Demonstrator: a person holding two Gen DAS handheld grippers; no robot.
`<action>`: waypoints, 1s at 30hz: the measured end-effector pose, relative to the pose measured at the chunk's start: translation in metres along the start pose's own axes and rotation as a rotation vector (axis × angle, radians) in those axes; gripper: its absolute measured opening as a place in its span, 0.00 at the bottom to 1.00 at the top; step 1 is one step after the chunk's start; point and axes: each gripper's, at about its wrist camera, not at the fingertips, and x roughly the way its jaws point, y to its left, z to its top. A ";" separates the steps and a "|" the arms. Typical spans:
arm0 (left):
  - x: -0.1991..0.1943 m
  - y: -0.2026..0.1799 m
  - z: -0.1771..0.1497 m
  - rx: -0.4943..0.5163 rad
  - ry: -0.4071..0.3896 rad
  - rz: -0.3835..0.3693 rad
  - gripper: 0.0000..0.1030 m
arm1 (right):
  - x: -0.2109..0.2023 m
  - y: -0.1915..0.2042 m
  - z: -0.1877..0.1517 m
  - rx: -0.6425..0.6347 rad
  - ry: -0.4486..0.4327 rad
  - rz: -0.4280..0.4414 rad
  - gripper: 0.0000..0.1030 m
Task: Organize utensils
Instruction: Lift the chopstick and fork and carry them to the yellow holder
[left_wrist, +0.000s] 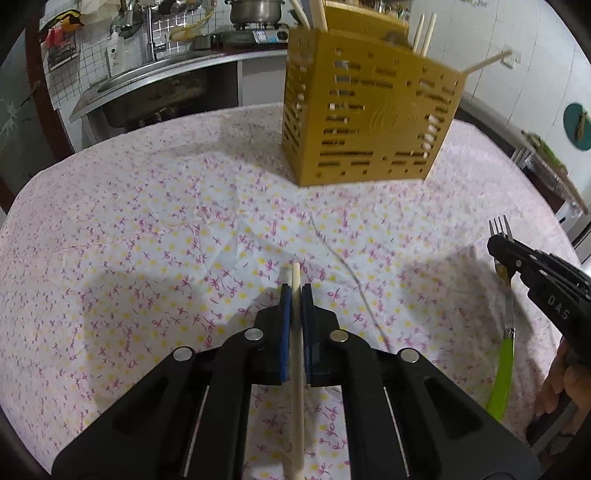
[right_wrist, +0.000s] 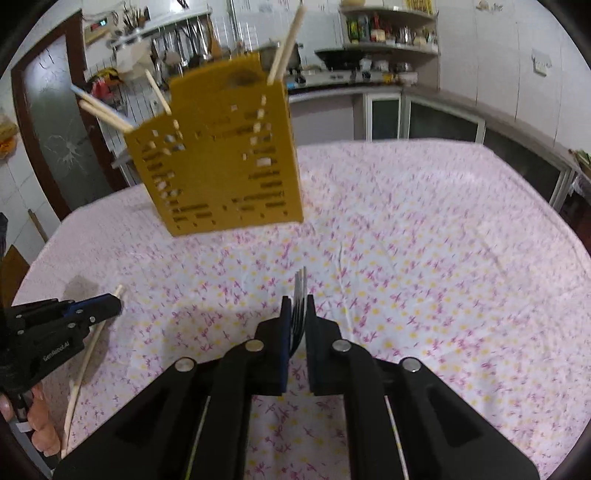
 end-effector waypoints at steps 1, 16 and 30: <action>-0.004 0.001 0.001 -0.001 -0.011 -0.006 0.04 | -0.004 -0.001 0.002 0.003 -0.014 0.005 0.05; -0.075 0.002 0.015 -0.047 -0.231 -0.107 0.04 | -0.072 -0.008 0.016 -0.005 -0.304 0.061 0.03; -0.129 -0.010 0.038 0.012 -0.390 -0.127 0.04 | -0.111 -0.001 0.035 -0.167 -0.409 -0.008 0.02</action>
